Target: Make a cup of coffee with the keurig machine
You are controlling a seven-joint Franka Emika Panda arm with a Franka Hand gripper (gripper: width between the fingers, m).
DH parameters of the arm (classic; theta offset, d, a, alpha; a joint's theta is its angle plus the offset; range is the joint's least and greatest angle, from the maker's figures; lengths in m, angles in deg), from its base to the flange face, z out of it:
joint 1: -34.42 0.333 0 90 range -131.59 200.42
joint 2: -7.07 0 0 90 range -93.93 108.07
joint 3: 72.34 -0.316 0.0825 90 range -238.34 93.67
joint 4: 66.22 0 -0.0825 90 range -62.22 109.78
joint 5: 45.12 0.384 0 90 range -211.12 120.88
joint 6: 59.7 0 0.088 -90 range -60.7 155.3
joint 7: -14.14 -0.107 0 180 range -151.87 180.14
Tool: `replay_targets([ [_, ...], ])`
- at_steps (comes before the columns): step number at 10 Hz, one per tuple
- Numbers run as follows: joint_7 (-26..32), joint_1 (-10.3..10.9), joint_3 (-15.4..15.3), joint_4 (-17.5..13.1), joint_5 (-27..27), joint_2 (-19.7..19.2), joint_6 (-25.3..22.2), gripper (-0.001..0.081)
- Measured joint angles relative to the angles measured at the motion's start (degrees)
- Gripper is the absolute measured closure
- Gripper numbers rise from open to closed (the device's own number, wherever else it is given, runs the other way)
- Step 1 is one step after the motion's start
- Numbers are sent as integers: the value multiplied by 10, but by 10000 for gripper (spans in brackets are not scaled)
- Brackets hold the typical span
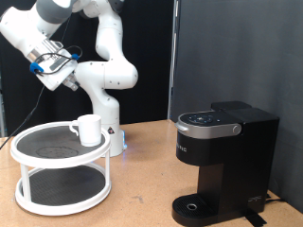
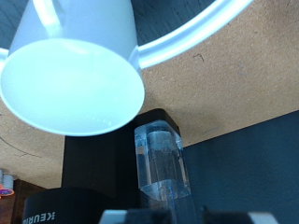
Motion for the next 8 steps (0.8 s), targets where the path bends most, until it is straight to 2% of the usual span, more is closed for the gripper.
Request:
replay_targets([
  [4, 42, 0, 5, -5, 0, -32, 13, 806],
  [7, 51, 0, 5, -2, 0, -54, 45, 795],
  [8, 52, 0, 5, 3, 1, -57, 61, 627],
])
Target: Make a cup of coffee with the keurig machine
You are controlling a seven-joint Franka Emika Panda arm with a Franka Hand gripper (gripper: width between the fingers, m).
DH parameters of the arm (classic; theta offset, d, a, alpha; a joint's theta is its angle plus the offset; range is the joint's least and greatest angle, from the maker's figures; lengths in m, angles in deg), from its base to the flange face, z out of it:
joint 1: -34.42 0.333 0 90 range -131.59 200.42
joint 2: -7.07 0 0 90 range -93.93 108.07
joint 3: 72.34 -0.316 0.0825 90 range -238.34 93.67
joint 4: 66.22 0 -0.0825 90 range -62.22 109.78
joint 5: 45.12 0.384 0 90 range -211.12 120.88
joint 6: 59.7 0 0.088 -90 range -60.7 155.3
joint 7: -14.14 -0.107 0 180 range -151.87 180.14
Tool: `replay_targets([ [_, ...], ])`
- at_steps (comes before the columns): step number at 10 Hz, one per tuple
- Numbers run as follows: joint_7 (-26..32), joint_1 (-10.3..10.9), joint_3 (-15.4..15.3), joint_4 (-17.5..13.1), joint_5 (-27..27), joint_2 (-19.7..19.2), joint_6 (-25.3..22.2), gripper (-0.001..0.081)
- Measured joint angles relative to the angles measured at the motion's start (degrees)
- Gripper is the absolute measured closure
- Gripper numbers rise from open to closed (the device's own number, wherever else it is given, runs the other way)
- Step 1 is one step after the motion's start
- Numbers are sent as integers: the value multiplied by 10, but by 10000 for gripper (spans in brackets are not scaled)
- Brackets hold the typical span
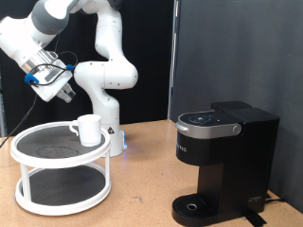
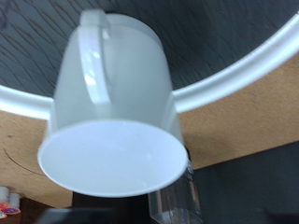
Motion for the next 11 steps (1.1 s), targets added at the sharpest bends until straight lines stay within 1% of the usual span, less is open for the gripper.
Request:
replay_targets([
  [1, 3, 0, 0, 8, 3, -1, 20, 494],
  [2, 5, 0, 0, 17, 4, -1, 37, 494],
  [3, 10, 0, 0, 26, 5, -2, 52, 289],
  [4, 17, 0, 0, 35, 8, -3, 71, 159],
  [5, 24, 0, 0, 45, 11, -5, 87, 159],
  [6, 28, 0, 0, 53, 12, -7, 100, 86],
  [8, 34, 2, 0, 65, 14, -15, 118, 75],
  [11, 51, 5, 0, 74, 18, -28, 130, 72],
])
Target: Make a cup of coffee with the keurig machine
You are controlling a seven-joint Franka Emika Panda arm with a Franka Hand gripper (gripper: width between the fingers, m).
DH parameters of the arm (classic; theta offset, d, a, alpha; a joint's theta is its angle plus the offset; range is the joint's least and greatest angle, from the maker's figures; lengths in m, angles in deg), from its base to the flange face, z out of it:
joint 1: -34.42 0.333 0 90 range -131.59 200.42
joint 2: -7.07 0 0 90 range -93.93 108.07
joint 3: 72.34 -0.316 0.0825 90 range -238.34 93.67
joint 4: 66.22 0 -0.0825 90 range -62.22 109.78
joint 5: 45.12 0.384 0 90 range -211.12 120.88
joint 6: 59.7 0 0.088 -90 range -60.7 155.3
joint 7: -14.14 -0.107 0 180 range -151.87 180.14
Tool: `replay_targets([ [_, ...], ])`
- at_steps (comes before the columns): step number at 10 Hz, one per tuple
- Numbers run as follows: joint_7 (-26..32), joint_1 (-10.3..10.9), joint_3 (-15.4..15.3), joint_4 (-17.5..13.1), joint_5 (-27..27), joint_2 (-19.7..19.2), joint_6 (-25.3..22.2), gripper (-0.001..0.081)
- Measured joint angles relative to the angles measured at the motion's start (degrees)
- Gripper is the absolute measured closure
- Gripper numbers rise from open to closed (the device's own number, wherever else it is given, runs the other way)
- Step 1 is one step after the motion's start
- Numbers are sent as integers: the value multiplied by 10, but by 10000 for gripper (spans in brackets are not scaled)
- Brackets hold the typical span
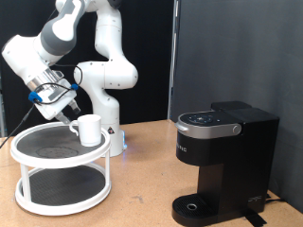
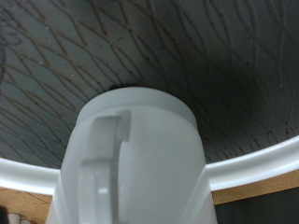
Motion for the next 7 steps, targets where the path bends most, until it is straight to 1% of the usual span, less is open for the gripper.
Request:
replay_targets([
  [3, 8, 1, 0, 1, 4, -14, 4, 72],
  [5, 15, 1, 0, 1, 7, -16, 5, 72],
  [6, 18, 1, 0, 2, 10, -16, 7, 184],
  [7, 18, 1, 0, 2, 12, -16, 10, 184],
])
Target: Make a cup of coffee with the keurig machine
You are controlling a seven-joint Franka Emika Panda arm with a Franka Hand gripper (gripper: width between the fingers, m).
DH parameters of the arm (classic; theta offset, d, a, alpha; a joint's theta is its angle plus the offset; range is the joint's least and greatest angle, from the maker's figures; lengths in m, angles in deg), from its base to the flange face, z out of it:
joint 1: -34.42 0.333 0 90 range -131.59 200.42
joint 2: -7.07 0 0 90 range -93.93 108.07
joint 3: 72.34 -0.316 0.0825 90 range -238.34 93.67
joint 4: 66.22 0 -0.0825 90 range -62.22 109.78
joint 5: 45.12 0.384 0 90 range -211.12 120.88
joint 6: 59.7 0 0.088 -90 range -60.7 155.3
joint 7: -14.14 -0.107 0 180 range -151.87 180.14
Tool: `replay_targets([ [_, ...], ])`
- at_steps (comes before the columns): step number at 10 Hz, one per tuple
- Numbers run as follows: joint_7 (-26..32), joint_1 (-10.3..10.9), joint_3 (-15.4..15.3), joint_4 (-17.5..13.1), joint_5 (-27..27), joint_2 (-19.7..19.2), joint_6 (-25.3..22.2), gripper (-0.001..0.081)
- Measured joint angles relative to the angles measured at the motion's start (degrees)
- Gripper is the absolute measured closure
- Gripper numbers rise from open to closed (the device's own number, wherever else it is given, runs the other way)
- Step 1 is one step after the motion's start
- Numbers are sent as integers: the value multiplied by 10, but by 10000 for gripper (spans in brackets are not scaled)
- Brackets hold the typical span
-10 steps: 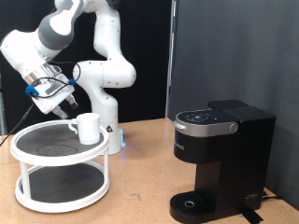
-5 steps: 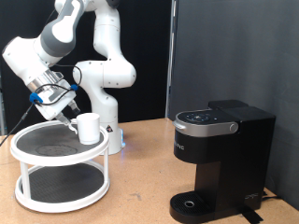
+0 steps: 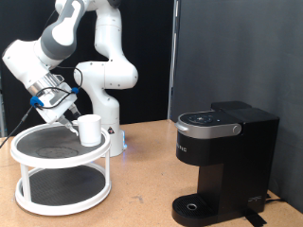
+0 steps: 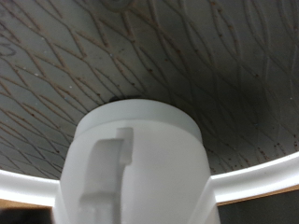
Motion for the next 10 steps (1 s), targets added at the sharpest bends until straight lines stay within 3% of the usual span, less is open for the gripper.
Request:
replay_targets([
  [1, 0, 0, 0, 0, 1, -2, 2, 360],
  [2, 0, 0, 0, 0, 1, -4, 3, 360],
  [3, 0, 0, 0, 0, 3, -7, 5, 552],
  [4, 0, 0, 0, 0, 5, -8, 7, 688],
  [5, 0, 0, 0, 0, 8, -10, 9, 688],
  [6, 0, 0, 0, 0, 9, -10, 11, 781],
  [10, -16, -1, -3, 0, 10, -11, 14, 804],
])
